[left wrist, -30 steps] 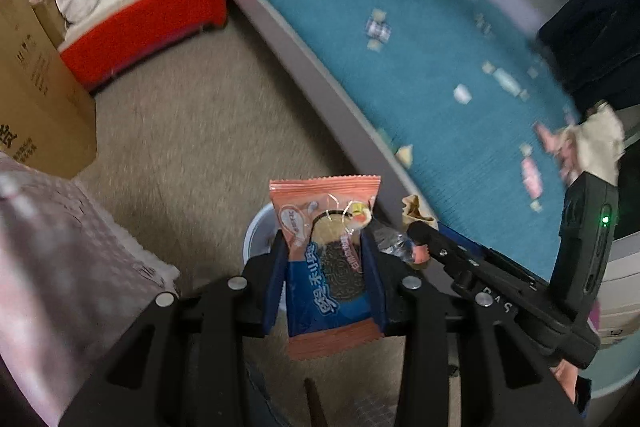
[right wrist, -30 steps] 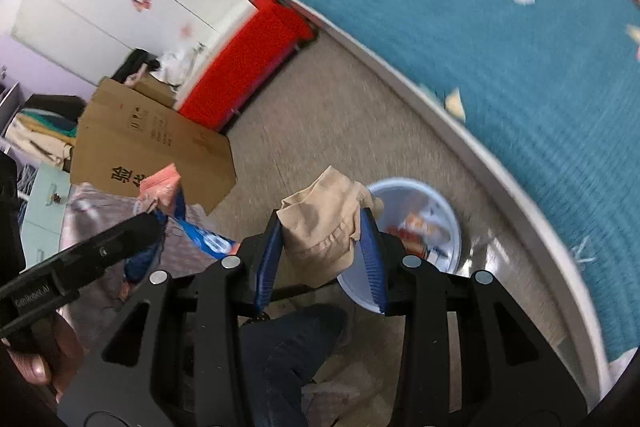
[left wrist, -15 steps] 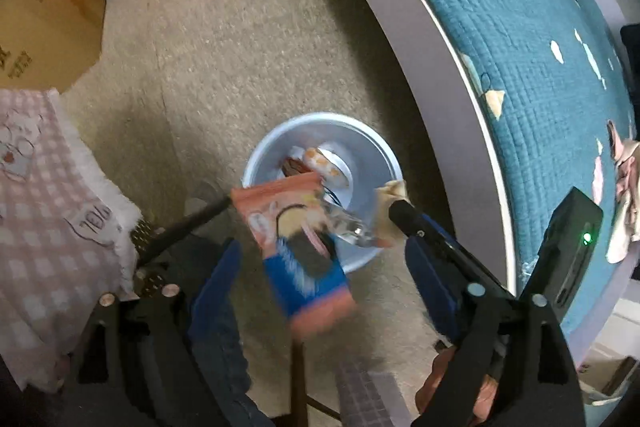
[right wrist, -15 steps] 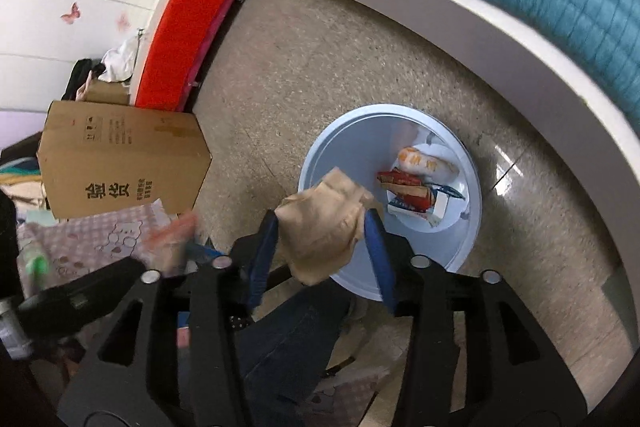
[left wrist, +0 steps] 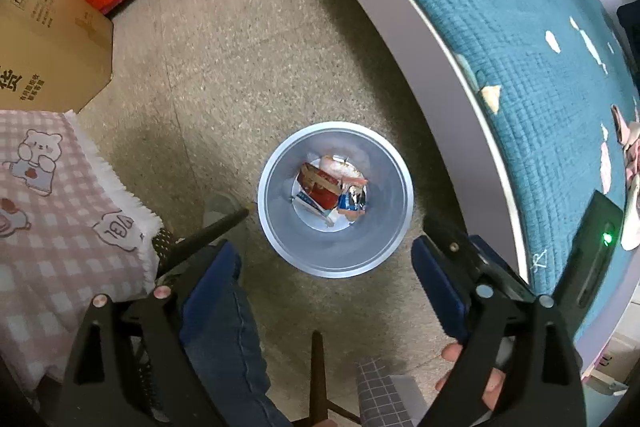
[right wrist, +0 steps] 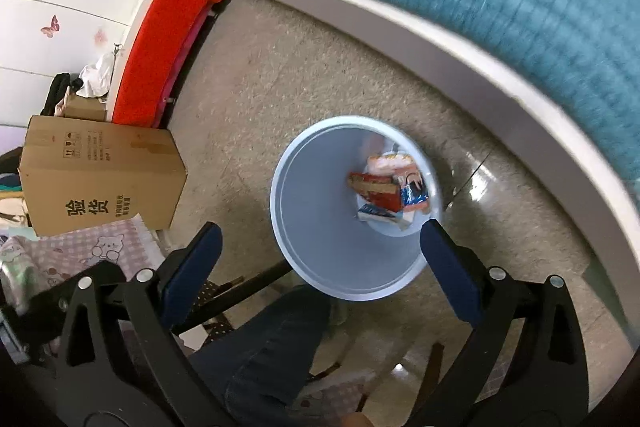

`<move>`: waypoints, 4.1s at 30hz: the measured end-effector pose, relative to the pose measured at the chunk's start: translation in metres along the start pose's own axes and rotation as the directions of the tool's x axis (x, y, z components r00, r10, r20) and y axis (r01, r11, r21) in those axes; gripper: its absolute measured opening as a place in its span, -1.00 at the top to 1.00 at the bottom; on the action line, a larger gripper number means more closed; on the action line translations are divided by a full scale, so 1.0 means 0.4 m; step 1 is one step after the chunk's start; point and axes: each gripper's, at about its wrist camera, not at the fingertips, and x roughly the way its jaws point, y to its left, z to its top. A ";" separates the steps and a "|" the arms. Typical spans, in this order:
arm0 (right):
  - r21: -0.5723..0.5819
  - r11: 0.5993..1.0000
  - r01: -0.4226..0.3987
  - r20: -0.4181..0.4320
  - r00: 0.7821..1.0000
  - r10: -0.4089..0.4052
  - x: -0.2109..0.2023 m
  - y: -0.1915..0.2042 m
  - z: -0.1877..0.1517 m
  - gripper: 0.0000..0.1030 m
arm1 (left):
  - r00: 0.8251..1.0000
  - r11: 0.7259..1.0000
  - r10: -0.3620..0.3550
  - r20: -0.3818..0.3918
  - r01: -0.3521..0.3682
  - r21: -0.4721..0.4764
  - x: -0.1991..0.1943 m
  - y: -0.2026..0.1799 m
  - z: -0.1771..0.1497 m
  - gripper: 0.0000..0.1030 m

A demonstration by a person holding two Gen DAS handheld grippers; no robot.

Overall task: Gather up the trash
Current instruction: 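Carry the wrapper and beige cloth to the bin and release the wrapper, then move both tools back toward the table, then grasp the white bottle with the left tool while the right tool grasps the newspaper, then carry the white bottle and newspaper to the bin and open both tools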

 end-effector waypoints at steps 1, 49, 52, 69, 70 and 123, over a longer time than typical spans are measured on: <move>-0.006 1.000 0.000 0.018 1.000 0.000 -0.026 0.008 0.000 -0.88 | 1.000 1.000 -0.004 0.014 0.004 -0.004 -0.015 0.002 -0.003 -0.70; -0.741 0.669 -0.065 0.195 0.932 0.306 -0.555 0.974 -0.578 -0.88 | 0.600 0.956 0.200 0.774 0.055 -0.289 -0.828 0.732 -0.738 -0.76; -0.790 0.609 -0.067 0.149 0.943 0.298 -0.514 1.031 -0.650 -0.88 | 0.603 0.929 0.257 0.755 0.061 -0.365 -0.811 0.831 -0.812 -0.76; -0.960 0.280 -0.015 0.029 0.988 0.152 -0.231 1.217 -1.008 -0.88 | 0.717 0.817 0.368 0.592 0.054 -0.574 -0.628 1.178 -0.962 -0.76; -0.962 0.272 -0.004 0.035 0.990 0.138 -0.210 1.224 -1.017 -0.88 | 0.720 0.819 0.363 0.591 0.055 -0.570 -0.622 1.188 -0.958 -0.76; -0.833 0.463 -0.303 -0.082 0.895 0.438 -0.454 1.044 -0.674 0.66 | 0.740 0.952 0.100 0.665 0.124 -0.281 -0.651 0.974 -0.850 0.05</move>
